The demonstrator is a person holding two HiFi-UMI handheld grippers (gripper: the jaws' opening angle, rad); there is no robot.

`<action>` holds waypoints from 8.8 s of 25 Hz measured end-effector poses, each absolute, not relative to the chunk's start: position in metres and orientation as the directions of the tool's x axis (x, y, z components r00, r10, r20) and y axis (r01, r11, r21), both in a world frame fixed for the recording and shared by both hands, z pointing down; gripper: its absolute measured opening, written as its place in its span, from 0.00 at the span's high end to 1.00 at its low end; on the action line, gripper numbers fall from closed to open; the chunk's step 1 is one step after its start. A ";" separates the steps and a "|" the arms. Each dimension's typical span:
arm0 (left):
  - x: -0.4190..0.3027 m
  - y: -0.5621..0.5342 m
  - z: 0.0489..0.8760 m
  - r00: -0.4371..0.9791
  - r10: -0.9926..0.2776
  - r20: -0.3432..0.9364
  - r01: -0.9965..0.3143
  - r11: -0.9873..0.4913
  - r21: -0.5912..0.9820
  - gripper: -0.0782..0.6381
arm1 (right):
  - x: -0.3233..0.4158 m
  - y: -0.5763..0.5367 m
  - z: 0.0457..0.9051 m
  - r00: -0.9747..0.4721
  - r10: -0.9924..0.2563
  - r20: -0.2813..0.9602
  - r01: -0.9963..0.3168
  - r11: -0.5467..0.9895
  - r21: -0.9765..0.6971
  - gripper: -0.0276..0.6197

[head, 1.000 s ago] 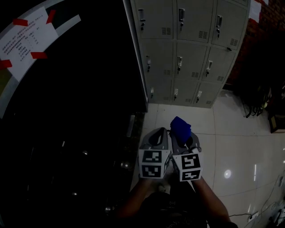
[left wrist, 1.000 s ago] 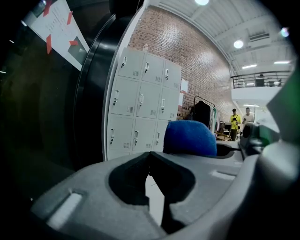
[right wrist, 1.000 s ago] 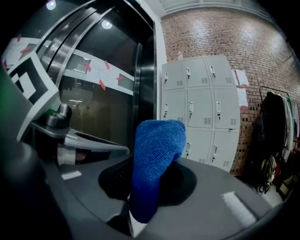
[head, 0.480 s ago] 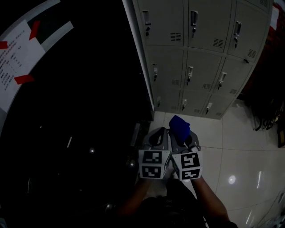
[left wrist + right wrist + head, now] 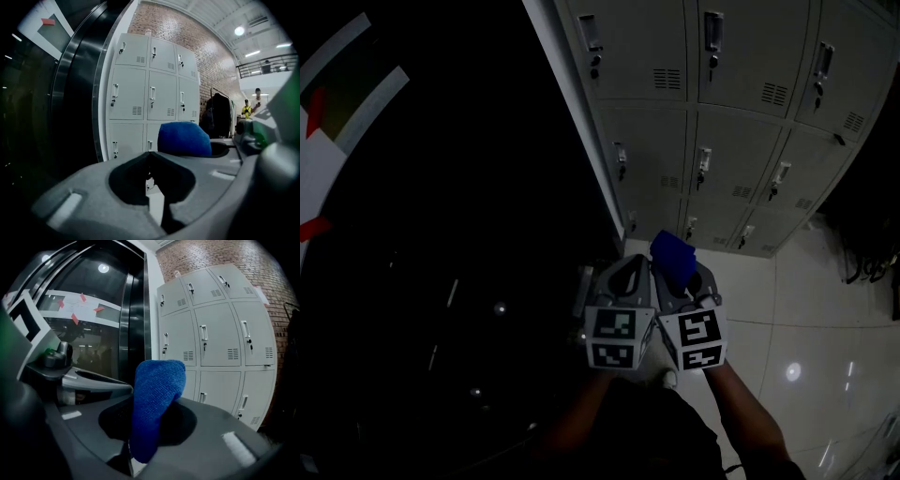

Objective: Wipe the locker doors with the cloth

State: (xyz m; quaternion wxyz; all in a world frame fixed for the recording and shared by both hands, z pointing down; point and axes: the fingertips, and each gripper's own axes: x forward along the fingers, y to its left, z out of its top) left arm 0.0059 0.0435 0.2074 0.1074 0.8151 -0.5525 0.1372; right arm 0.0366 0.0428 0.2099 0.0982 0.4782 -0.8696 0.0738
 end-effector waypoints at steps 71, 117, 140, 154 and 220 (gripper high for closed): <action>-0.078 -0.346 0.297 0.445 -0.866 0.228 -0.894 -0.446 0.052 0.89 | 0.080 -0.376 0.290 -0.217 -0.970 0.108 -0.966 0.230 0.118 0.83; -0.093 -0.335 0.370 0.479 -0.829 0.290 -0.871 -0.491 0.036 0.89 | -0.027 -0.383 0.416 -0.391 -0.910 0.140 -0.894 0.412 0.177 0.83; -0.073 -0.330 0.406 0.453 -0.831 0.323 -0.886 -0.460 0.059 0.89 | 0.040 -0.359 0.428 -0.318 -0.941 0.113 -0.935 0.331 0.125 0.83; -0.096 -0.323 0.400 0.452 -0.846 0.283 -0.886 -0.461 0.039 0.89 | -0.105 -0.370 0.486 -0.517 -0.839 0.171 -0.847 0.530 0.042 0.83; -0.102 -0.325 0.441 0.349 -0.920 0.178 -0.936 -0.352 0.012 0.89 | -0.131 -0.376 0.568 -0.605 -0.774 0.186 -0.767 0.630 0.126 0.83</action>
